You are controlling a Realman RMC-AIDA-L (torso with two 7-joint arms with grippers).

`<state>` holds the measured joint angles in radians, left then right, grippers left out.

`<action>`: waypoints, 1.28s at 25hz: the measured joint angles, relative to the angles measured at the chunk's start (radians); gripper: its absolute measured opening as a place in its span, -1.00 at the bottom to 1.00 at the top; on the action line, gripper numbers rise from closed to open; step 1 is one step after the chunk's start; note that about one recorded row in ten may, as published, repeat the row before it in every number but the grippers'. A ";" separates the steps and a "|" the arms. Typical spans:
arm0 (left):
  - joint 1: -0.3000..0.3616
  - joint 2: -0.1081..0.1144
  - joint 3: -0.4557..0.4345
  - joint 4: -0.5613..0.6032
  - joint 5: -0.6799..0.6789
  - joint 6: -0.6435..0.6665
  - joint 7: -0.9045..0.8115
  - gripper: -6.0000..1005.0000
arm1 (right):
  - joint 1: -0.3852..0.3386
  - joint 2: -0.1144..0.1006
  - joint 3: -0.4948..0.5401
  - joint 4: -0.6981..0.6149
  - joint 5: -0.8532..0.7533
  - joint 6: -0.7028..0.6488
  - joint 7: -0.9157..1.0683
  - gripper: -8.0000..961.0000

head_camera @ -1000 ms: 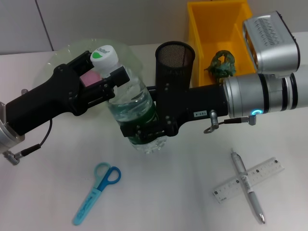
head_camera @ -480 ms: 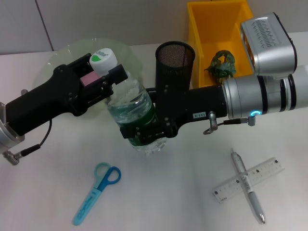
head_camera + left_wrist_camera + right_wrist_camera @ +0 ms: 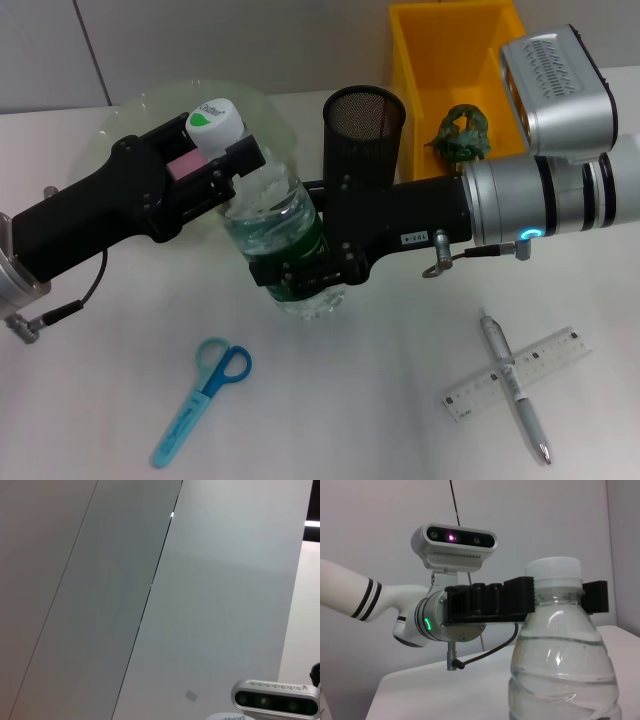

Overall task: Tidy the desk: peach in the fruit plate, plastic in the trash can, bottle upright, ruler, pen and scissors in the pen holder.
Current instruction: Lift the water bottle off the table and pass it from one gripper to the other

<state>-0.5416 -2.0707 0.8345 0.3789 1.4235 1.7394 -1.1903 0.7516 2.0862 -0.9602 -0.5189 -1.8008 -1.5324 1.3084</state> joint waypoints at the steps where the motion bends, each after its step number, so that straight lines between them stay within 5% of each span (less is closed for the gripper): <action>1: 0.000 0.001 0.000 0.000 0.000 0.000 0.000 0.18 | 0.000 0.000 0.000 -0.001 0.000 0.000 0.000 0.62; 13: -0.001 0.003 0.010 0.005 -0.001 0.000 -0.004 -0.15 | 0.006 -0.002 0.000 -0.004 -0.001 -0.001 0.018 0.65; 32: -0.003 0.003 0.011 0.002 -0.002 -0.003 -0.010 -0.15 | 0.001 -0.001 -0.003 -0.029 0.008 -0.009 0.012 0.67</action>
<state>-0.5446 -2.0677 0.8451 0.3805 1.4218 1.7366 -1.2000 0.7529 2.0847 -0.9633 -0.5475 -1.7931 -1.5410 1.3207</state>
